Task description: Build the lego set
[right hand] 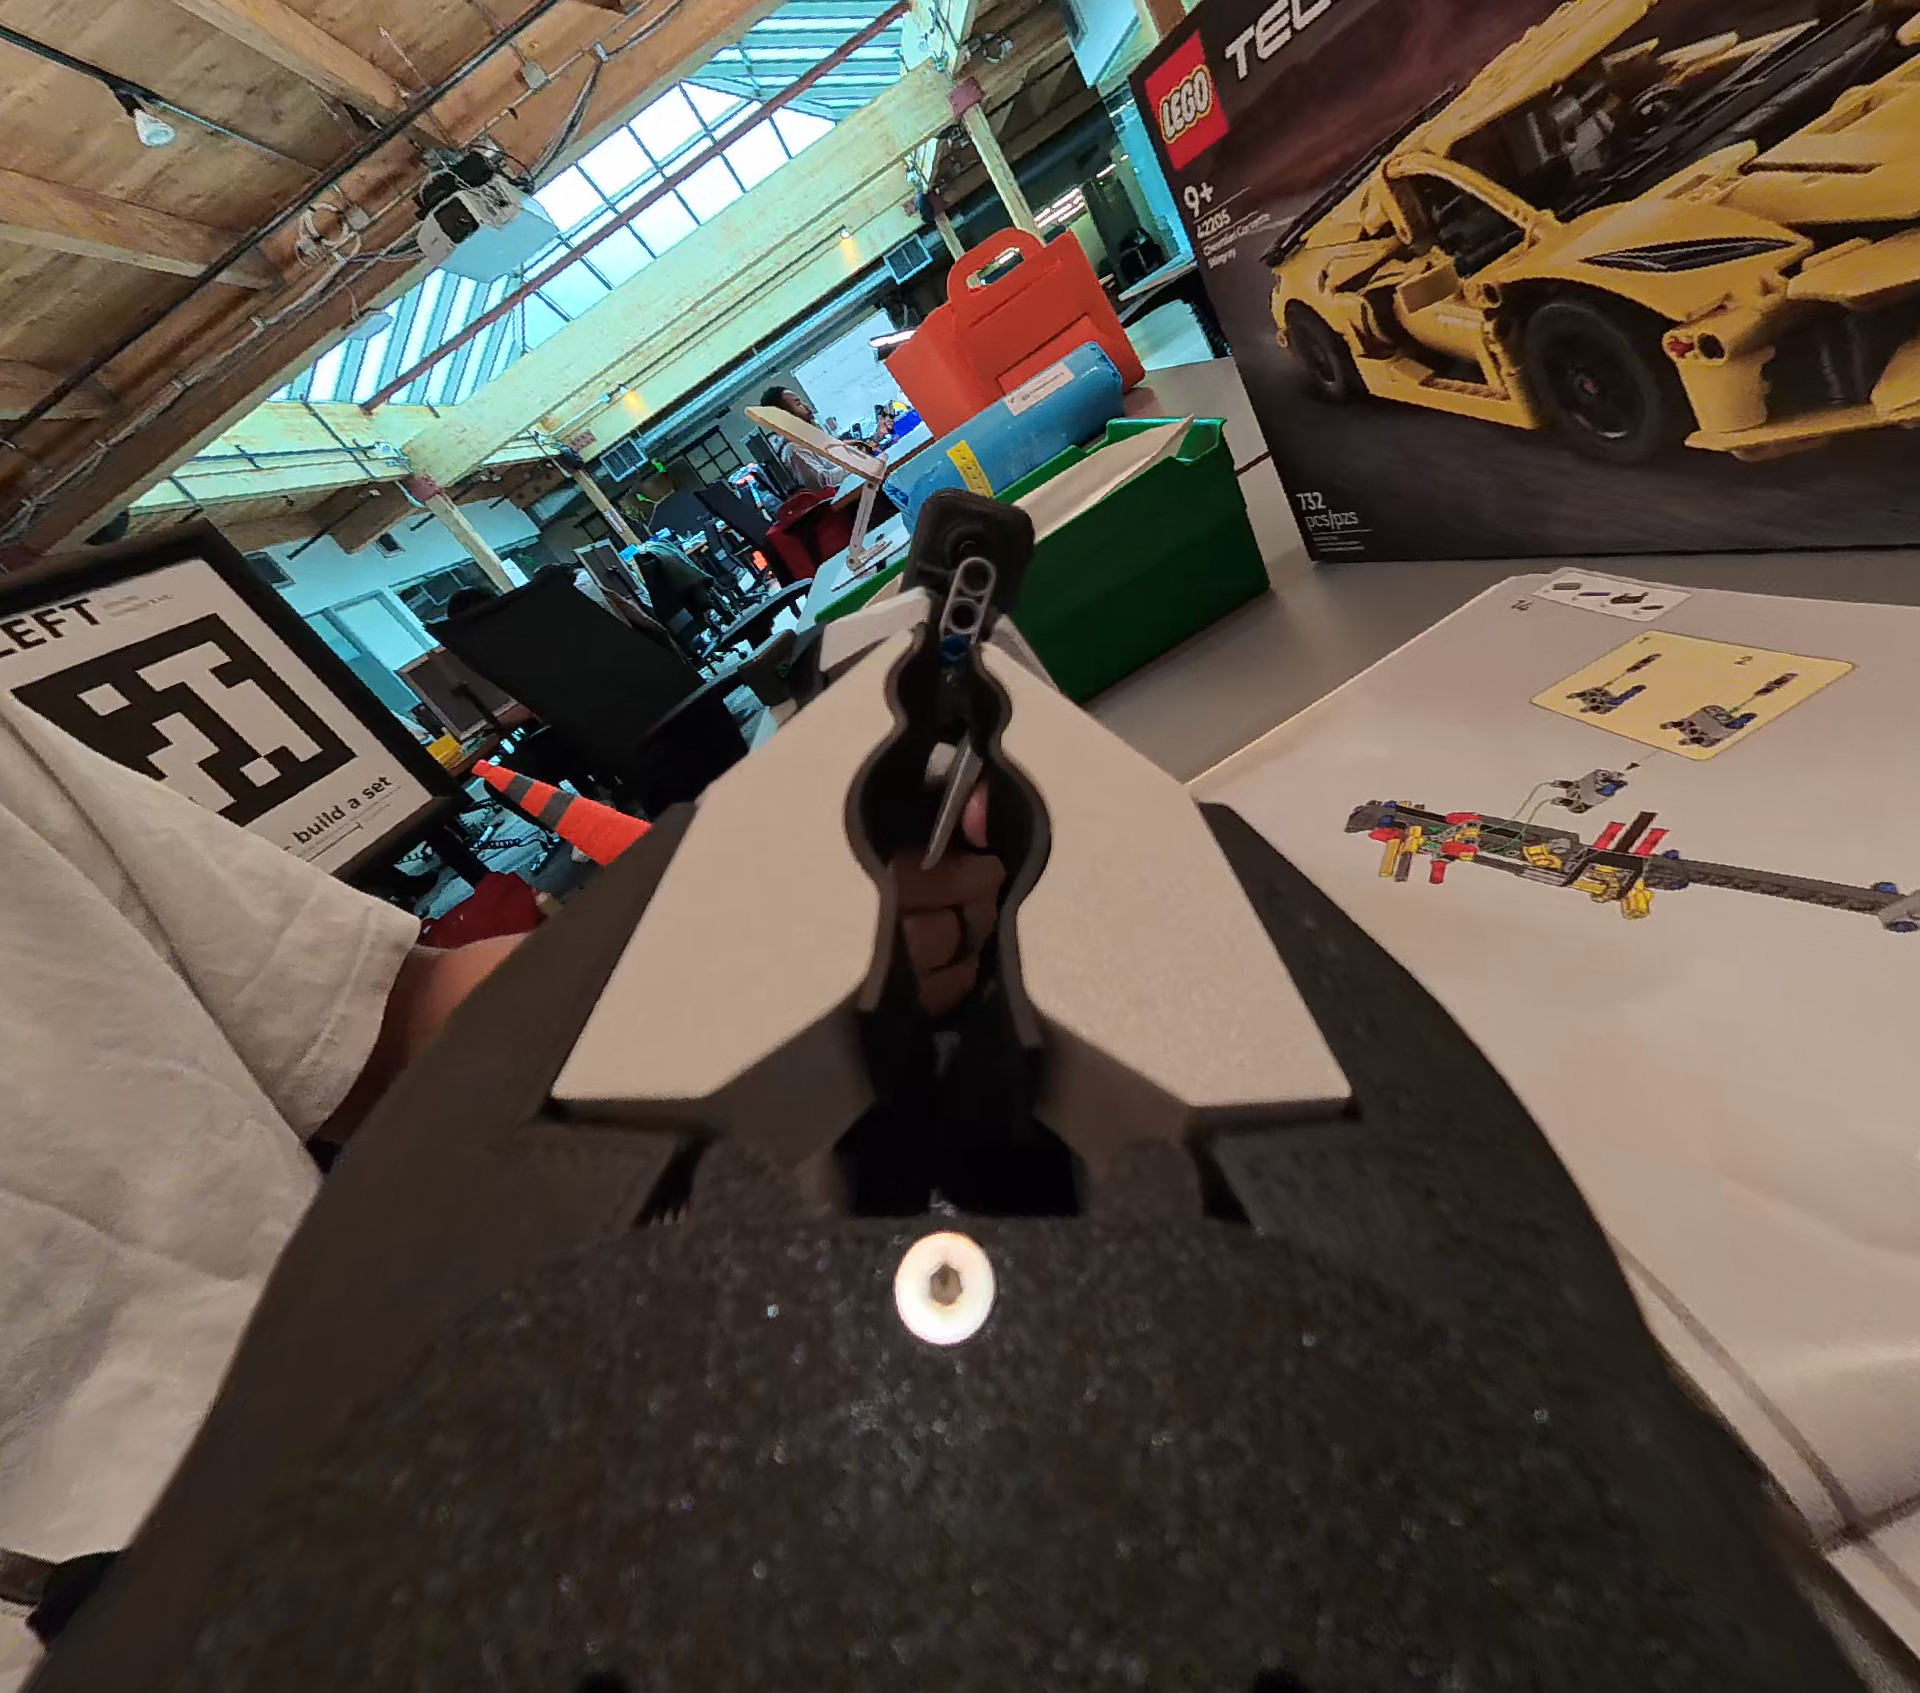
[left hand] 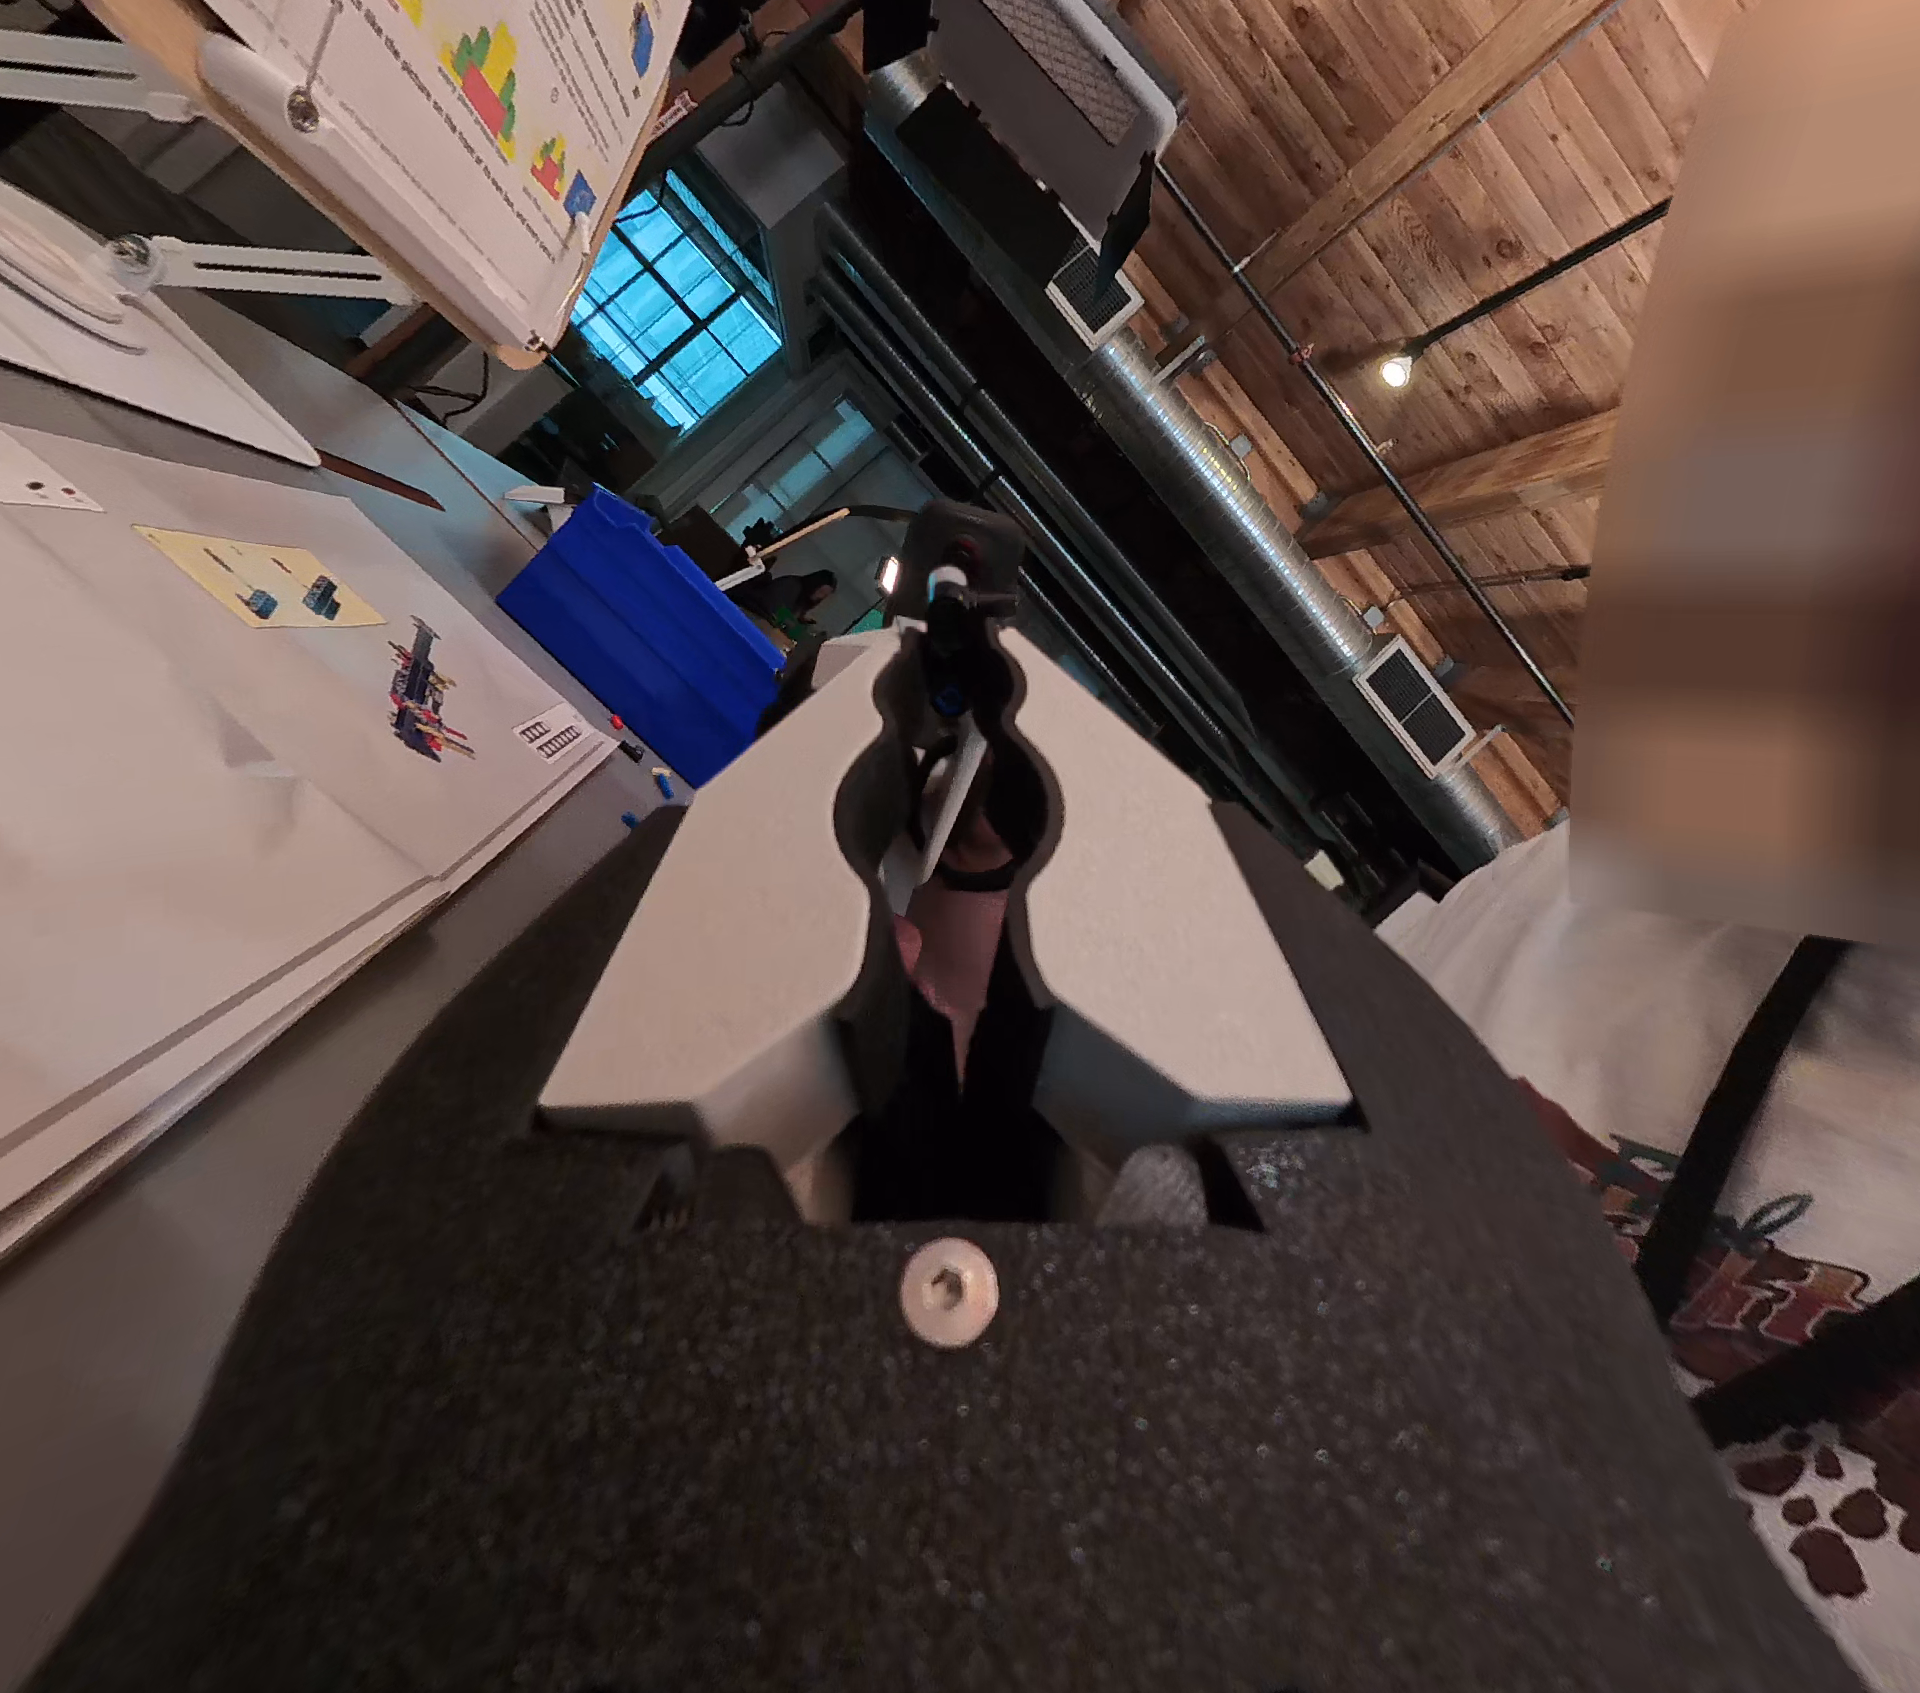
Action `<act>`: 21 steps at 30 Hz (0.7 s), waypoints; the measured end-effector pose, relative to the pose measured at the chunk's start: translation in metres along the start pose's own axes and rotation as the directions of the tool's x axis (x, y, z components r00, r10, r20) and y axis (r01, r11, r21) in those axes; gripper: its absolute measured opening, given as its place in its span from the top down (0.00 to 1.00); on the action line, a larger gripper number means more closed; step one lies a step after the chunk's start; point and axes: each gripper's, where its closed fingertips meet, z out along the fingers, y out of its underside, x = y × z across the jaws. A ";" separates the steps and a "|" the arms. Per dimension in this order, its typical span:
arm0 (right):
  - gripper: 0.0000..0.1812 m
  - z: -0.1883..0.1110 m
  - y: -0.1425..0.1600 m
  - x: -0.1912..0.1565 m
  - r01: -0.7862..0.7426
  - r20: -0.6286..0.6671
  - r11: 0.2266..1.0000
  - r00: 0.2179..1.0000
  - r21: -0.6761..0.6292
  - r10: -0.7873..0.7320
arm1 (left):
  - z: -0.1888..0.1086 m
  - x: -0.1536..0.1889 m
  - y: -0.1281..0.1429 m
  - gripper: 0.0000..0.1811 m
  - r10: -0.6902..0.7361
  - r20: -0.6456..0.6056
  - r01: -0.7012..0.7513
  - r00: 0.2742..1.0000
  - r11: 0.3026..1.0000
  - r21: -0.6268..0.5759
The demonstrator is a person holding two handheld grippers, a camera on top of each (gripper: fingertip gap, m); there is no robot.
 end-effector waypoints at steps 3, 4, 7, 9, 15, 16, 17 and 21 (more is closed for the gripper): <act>0.98 0.000 0.001 -0.002 0.003 0.008 1.000 1.000 -0.008 -0.003 | -0.001 0.002 0.002 0.97 0.016 -0.005 -0.016 1.000 0.999 -0.030; 0.98 0.000 0.001 -0.002 0.012 0.002 1.000 1.000 -0.014 -0.012 | -0.001 0.002 0.003 0.97 0.018 -0.003 -0.018 1.000 0.999 -0.036; 0.98 -0.001 0.002 -0.004 0.021 0.015 0.999 1.000 -0.032 -0.021 | -0.002 0.004 0.005 0.97 0.006 -0.020 -0.007 1.000 0.998 -0.062; 0.99 -0.002 0.003 -0.007 -0.002 0.036 0.999 0.999 -0.040 0.004 | -0.002 0.006 0.007 0.97 -0.011 -0.041 0.007 0.999 0.997 -0.081; 0.98 -0.004 0.007 -0.006 -0.033 0.041 0.995 0.999 -0.094 0.037 | -0.004 0.003 0.013 0.97 -0.017 -0.039 0.012 0.999 0.991 -0.136; 0.98 -0.004 0.008 -0.006 -0.034 0.038 0.995 0.999 -0.095 0.037 | -0.005 0.004 0.012 0.96 -0.007 -0.038 0.002 0.999 0.990 -0.138; 0.99 -0.003 0.009 -0.005 -0.022 0.031 0.995 0.999 -0.102 0.025 | -0.006 0.003 0.012 0.97 0.014 -0.028 -0.018 1.000 0.990 -0.139; 0.95 -0.014 -0.001 0.020 0.086 -0.126 0.993 0.987 -0.086 -0.096 | -0.015 0.003 -0.010 0.97 0.042 -0.012 -0.043 0.999 0.999 -0.021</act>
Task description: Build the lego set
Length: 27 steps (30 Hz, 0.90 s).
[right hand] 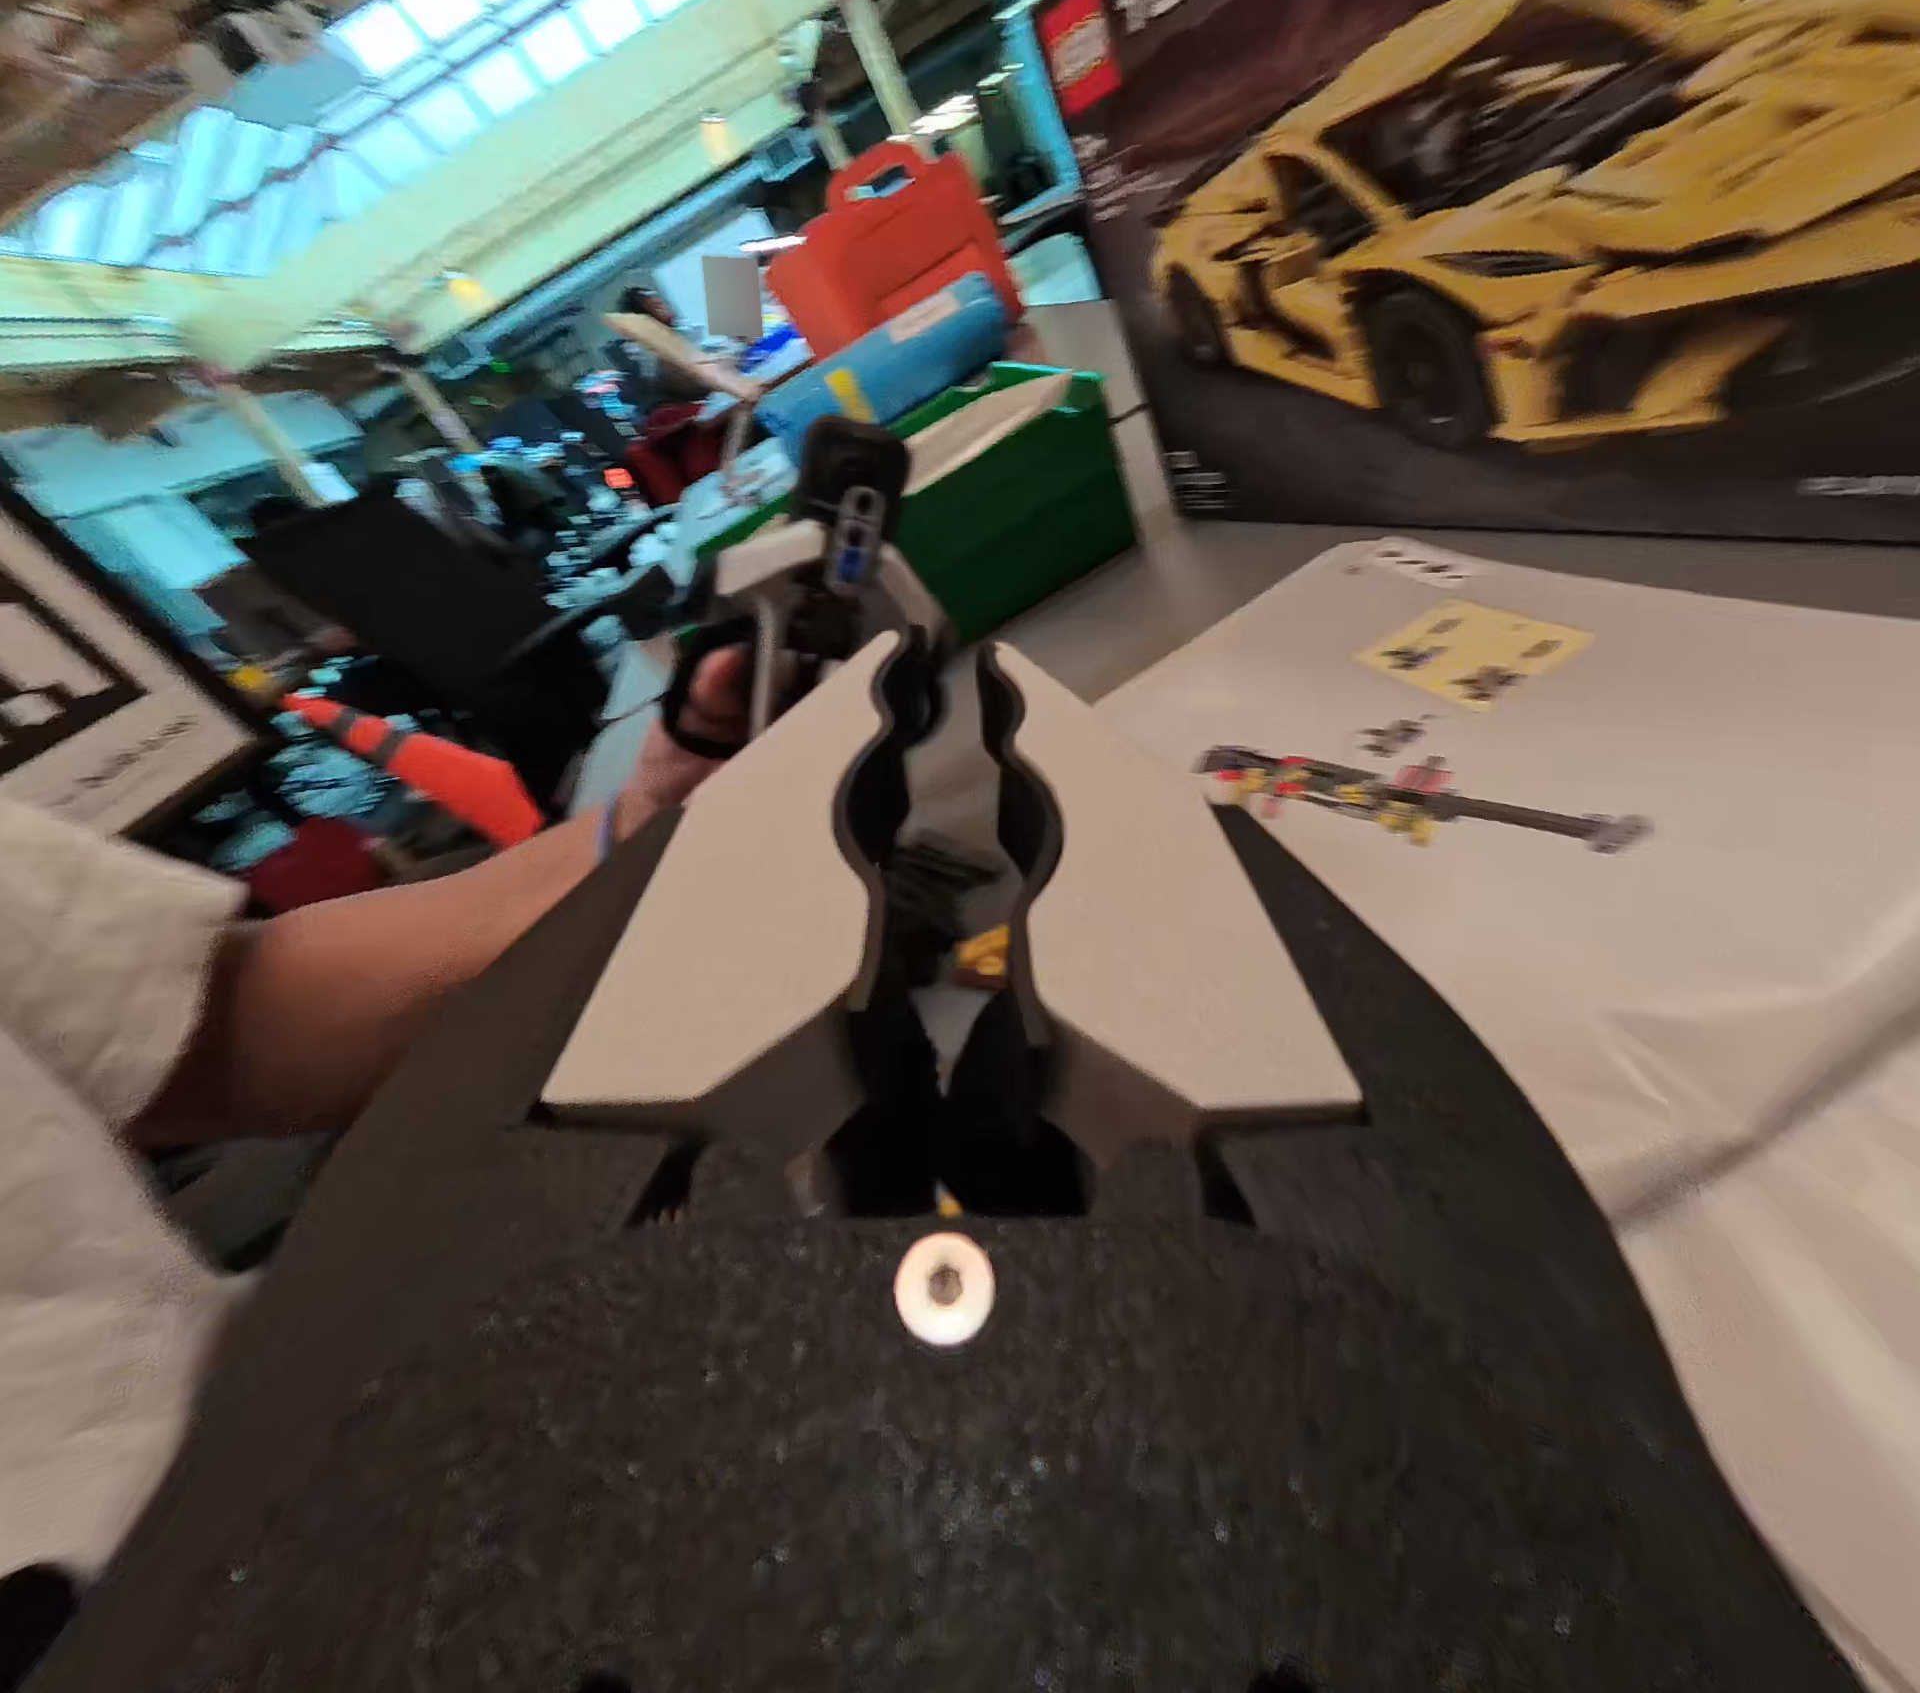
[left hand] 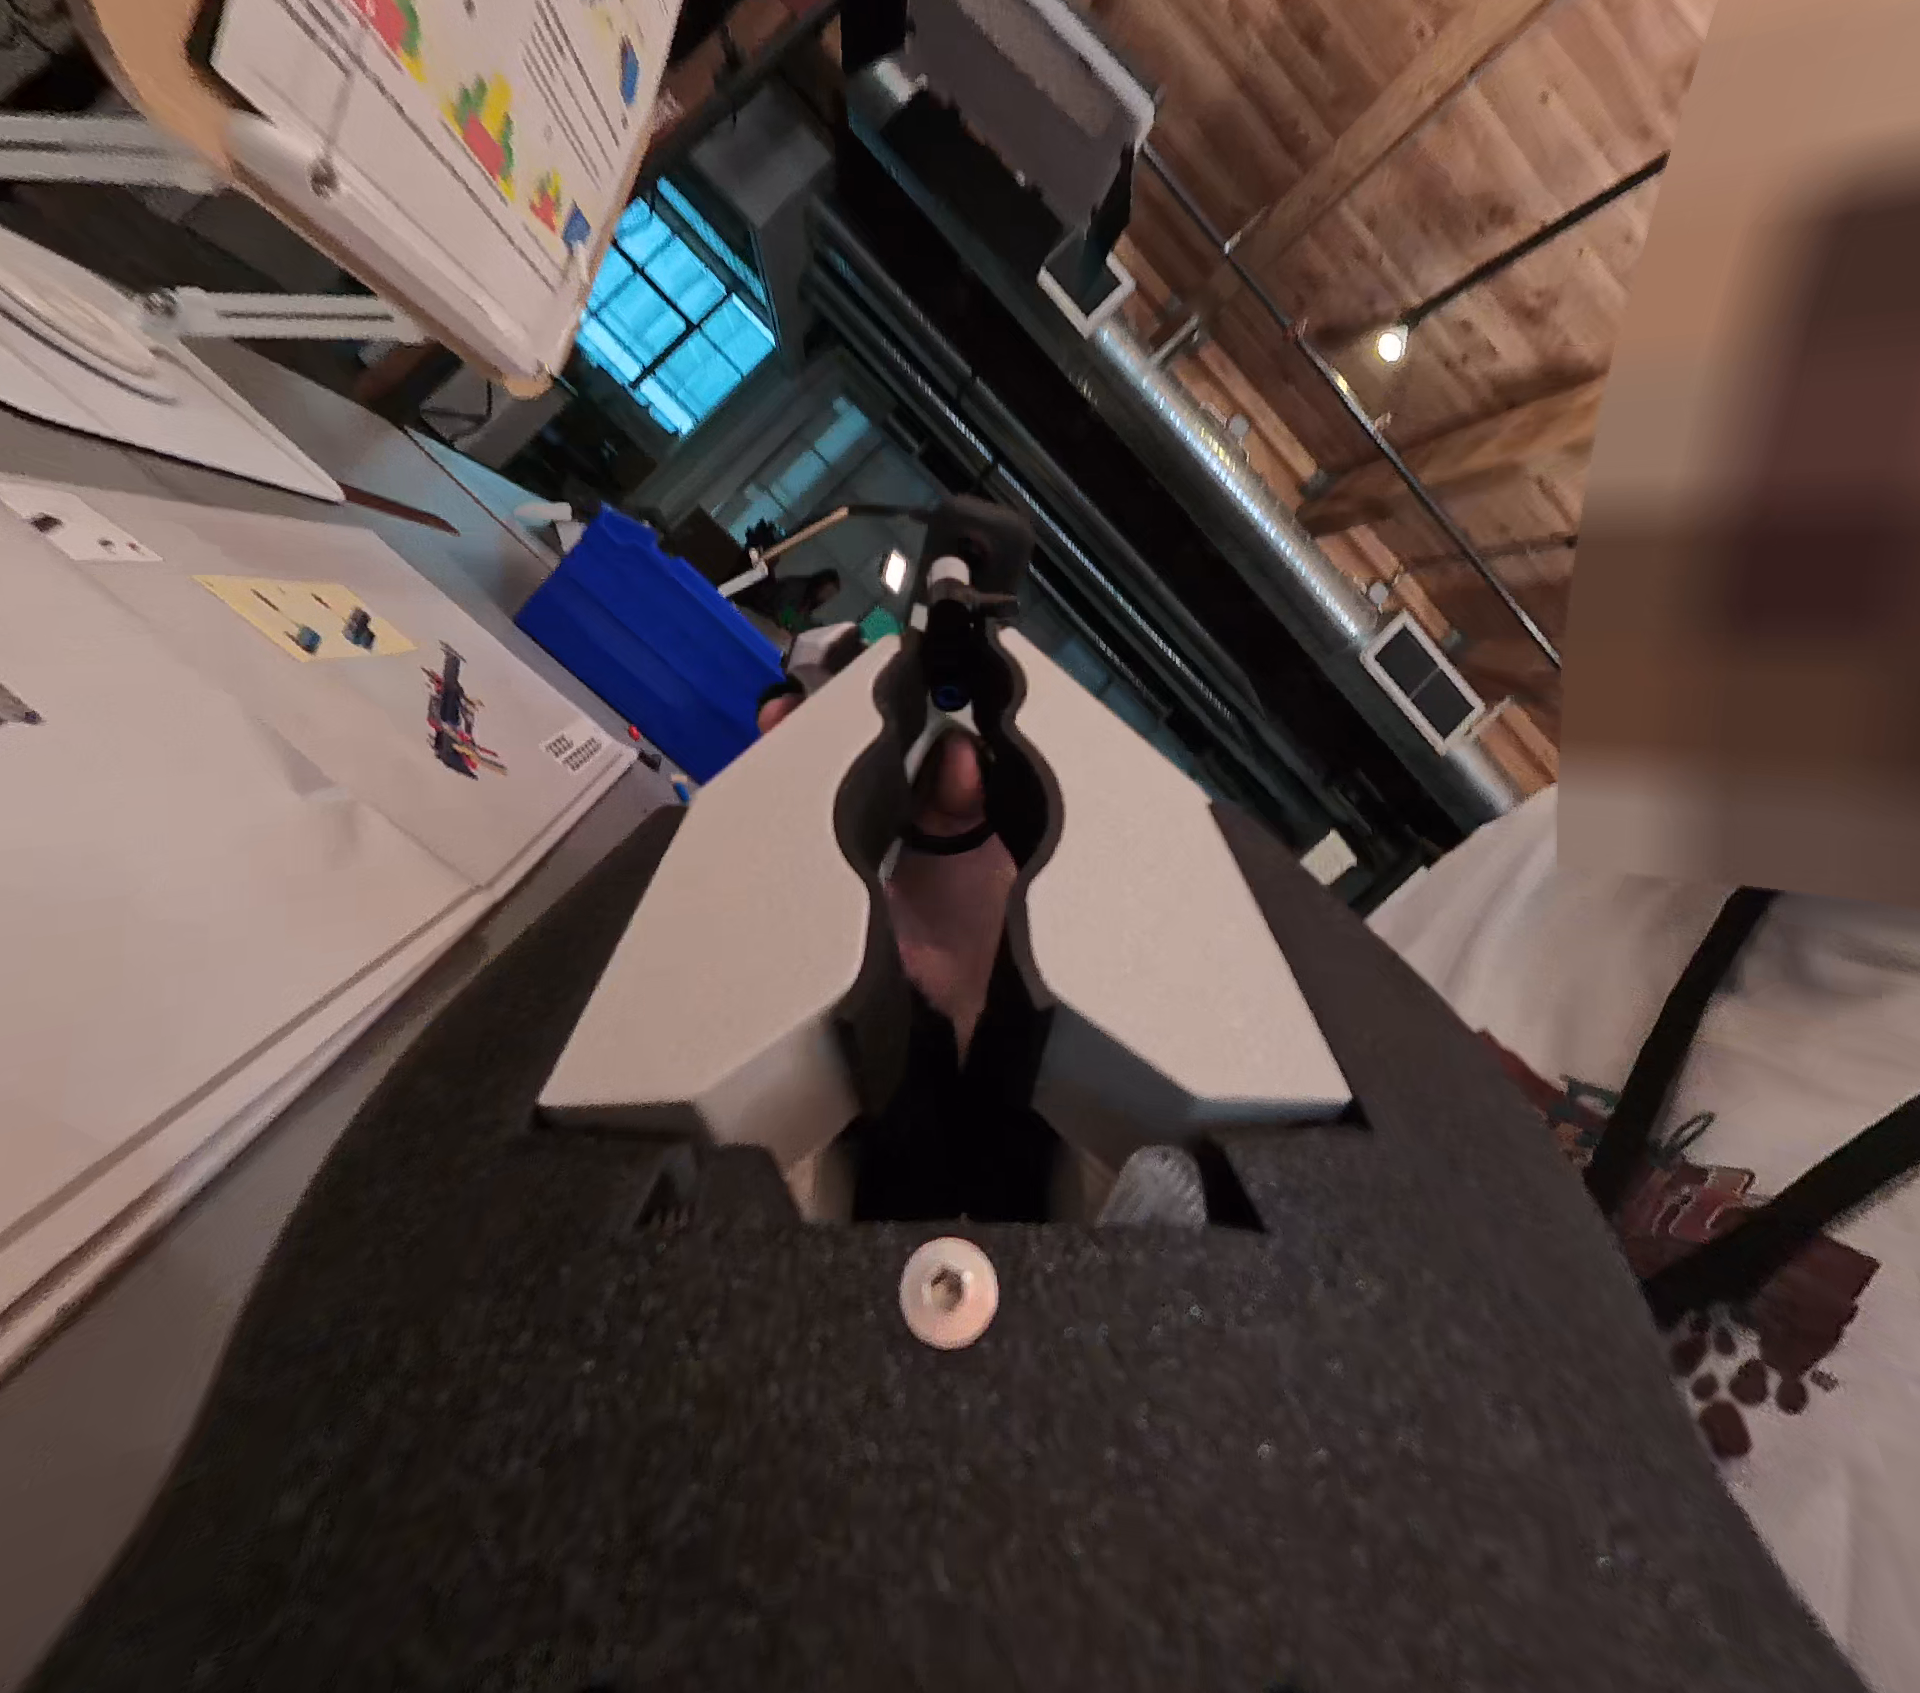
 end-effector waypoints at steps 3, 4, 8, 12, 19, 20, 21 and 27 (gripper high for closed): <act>0.92 -0.022 -0.002 0.047 0.115 -0.288 0.991 0.949 -0.065 -0.129 | -0.011 -0.011 -0.016 0.97 -0.002 0.061 -0.003 0.998 0.997 0.079; 0.92 -0.029 0.000 0.061 0.150 -0.363 0.982 0.913 -0.118 -0.184 | -0.014 -0.014 -0.018 0.97 0.003 0.082 -0.010 0.997 0.996 0.084; 0.92 -0.048 0.011 0.091 0.186 -0.491 0.943 0.817 -0.275 -0.304 | -0.016 -0.021 -0.019 0.97 0.043 0.148 -0.056 0.988 0.995 0.080; 0.92 -0.052 0.016 0.097 0.182 -0.480 0.931 0.816 -0.316 -0.322 | -0.014 -0.024 -0.016 0.97 0.011 0.143 -0.021 0.990 0.997 0.075; 0.94 -0.117 -0.004 0.078 0.233 -0.473 0.843 0.741 -0.484 -0.476 | -0.003 -0.024 0.003 0.97 0.113 0.193 -0.106 0.975 0.993 -0.046; 0.94 -0.131 0.004 0.065 0.213 -0.446 0.838 0.767 -0.502 -0.462 | 0.000 -0.023 0.006 0.97 0.124 0.190 -0.113 0.974 0.991 -0.067; 0.92 -0.144 0.020 0.050 0.194 -0.407 0.831 0.799 -0.522 -0.442 | 0.003 -0.021 0.011 0.97 0.133 0.185 -0.119 0.974 0.989 -0.087; 0.92 -0.208 0.118 0.001 0.086 -0.423 0.802 0.813 -0.592 -0.400 | 0.018 -0.017 0.042 0.96 0.252 0.179 -0.204 0.951 0.946 -0.252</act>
